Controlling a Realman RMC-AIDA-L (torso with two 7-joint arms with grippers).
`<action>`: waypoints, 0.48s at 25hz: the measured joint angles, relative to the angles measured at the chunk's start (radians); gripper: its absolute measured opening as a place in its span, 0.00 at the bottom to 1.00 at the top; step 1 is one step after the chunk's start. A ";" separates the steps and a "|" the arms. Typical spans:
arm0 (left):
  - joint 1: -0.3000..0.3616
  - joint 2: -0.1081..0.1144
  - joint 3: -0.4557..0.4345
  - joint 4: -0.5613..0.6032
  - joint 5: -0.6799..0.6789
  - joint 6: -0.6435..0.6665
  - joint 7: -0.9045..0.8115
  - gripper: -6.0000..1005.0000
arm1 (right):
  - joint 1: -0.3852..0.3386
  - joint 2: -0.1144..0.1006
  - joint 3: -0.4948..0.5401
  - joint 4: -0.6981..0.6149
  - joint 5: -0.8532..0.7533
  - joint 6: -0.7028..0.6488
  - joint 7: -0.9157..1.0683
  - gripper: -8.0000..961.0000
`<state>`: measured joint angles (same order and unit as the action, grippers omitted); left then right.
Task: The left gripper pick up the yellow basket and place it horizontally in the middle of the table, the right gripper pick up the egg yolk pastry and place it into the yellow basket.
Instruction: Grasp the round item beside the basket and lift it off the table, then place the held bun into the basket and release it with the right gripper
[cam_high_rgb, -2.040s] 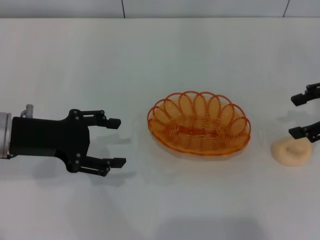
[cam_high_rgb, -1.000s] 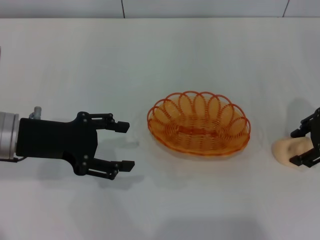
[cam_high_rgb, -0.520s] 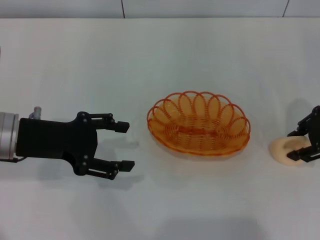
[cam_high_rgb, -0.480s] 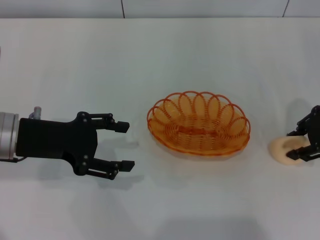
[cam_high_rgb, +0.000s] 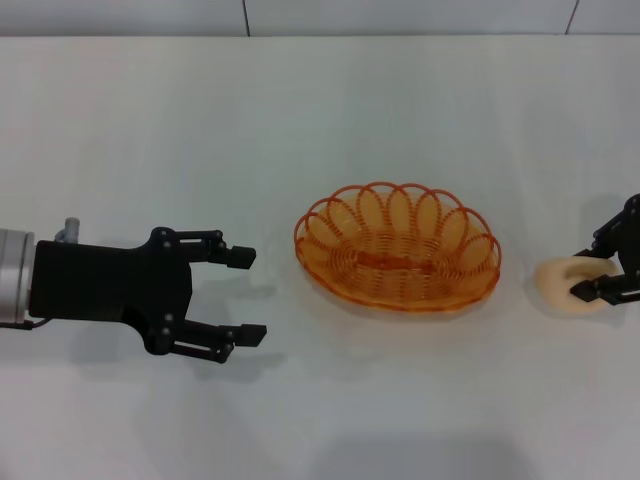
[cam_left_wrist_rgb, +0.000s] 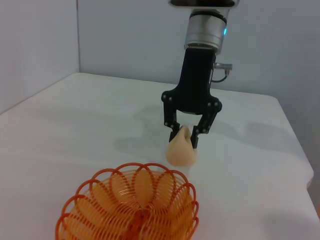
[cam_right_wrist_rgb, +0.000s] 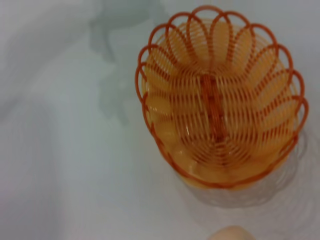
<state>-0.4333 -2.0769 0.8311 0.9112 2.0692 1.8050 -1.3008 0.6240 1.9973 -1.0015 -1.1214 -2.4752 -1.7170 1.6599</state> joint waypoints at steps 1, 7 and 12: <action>0.001 0.000 0.000 0.000 0.000 0.000 0.000 0.84 | -0.002 0.000 0.007 -0.005 0.001 -0.002 -0.002 0.36; 0.012 0.000 0.000 0.000 0.000 0.002 0.001 0.84 | -0.011 0.000 0.026 -0.045 0.009 -0.015 0.003 0.33; 0.013 0.000 -0.001 0.001 0.000 0.019 0.002 0.84 | -0.010 0.008 0.082 -0.155 0.114 -0.098 0.062 0.28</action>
<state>-0.4198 -2.0768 0.8303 0.9127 2.0694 1.8239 -1.2993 0.6142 2.0050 -0.9192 -1.2759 -2.3609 -1.8150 1.7215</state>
